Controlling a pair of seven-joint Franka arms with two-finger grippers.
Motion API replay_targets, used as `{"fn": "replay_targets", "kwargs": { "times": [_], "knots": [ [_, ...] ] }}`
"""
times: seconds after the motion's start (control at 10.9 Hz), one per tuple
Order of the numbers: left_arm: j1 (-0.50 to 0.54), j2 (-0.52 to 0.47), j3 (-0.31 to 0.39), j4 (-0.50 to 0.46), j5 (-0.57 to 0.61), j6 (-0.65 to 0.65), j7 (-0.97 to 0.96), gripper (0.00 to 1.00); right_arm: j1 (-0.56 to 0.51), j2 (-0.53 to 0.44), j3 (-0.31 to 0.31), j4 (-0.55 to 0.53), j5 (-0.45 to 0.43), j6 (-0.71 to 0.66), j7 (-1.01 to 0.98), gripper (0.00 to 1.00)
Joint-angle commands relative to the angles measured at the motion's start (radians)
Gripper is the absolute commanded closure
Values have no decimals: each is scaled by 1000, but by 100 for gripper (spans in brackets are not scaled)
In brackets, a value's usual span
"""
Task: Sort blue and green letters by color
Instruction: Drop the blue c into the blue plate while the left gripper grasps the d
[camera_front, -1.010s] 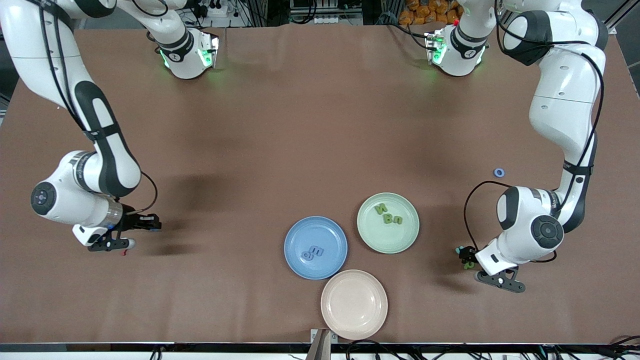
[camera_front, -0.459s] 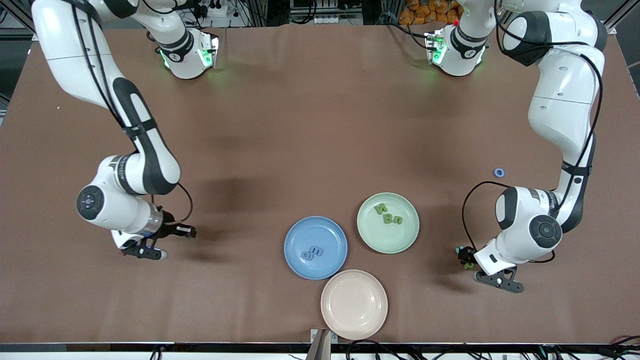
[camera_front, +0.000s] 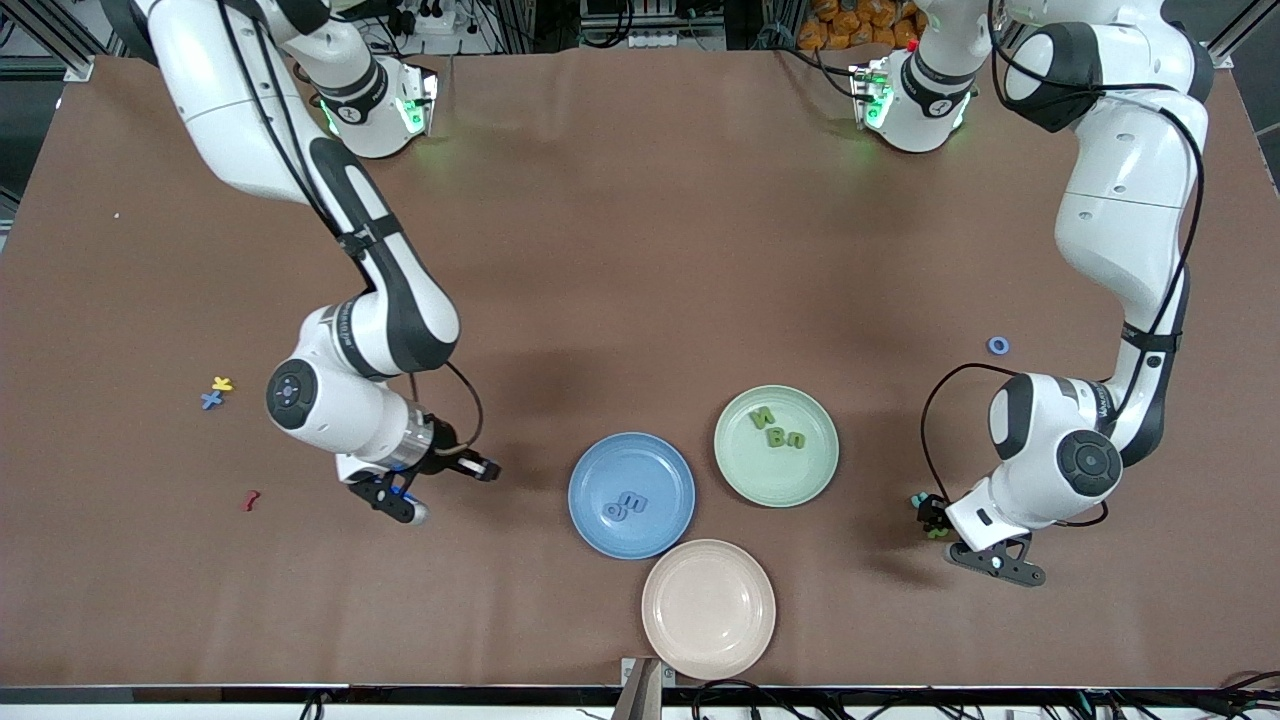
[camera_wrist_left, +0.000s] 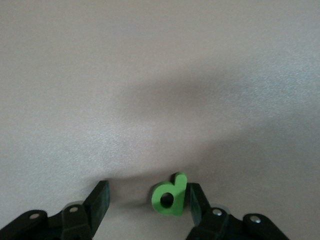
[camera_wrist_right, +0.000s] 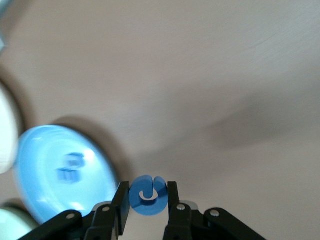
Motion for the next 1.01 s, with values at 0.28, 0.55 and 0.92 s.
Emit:
{"fn": "replay_targets", "kwargs": {
  "times": [0.28, 0.55, 0.92],
  "knots": [
    [-20, -2, 2, 8, 14, 1, -26, 35, 140, 116, -3, 157, 324, 257, 160, 100],
    [-20, -11, 4, -1, 14, 1, -33, 38, 209, 128, -5, 160, 398, 365, 169, 85],
    [-20, -22, 4, -12, 12, 1, -45, 46, 240, 147, -11, 138, 382, 448, 154, 0]
  ]
}}
